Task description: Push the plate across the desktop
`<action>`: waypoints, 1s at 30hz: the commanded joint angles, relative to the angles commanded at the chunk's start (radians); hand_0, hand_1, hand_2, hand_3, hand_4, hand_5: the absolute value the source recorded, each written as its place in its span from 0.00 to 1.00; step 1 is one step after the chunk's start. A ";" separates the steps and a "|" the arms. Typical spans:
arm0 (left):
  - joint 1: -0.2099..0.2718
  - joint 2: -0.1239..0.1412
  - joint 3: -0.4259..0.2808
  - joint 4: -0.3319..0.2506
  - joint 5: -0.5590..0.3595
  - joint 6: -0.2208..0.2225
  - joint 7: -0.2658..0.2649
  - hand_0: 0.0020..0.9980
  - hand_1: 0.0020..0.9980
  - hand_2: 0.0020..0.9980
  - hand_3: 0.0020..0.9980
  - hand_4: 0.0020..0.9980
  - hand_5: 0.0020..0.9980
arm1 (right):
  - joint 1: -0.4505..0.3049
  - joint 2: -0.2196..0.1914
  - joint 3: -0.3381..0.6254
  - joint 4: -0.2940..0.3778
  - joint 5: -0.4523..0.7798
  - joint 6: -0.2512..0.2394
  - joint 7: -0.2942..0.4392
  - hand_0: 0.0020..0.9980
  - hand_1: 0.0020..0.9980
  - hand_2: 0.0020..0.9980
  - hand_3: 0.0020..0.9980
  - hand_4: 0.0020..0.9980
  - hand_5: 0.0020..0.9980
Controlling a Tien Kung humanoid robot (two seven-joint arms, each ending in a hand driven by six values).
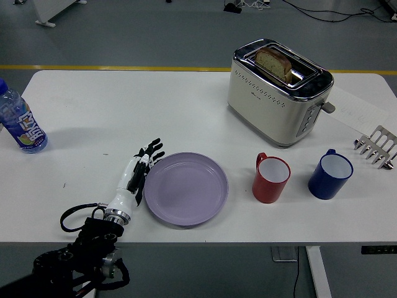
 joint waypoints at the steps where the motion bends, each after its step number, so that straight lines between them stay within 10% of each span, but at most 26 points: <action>1: -0.001 0.000 0.003 -0.001 0.000 0.000 0.000 0.83 0.87 0.92 0.91 0.48 1.00 | 0.000 0.000 0.000 0.000 0.000 0.000 0.000 0.58 0.54 0.62 0.62 0.13 0.64; 30: -0.009 -0.004 0.038 -0.009 0.036 -0.066 0.000 0.81 0.85 0.91 0.90 0.47 1.00 | -0.008 0.000 0.003 0.001 -0.005 0.002 -0.001 0.58 0.54 0.62 0.62 0.14 0.64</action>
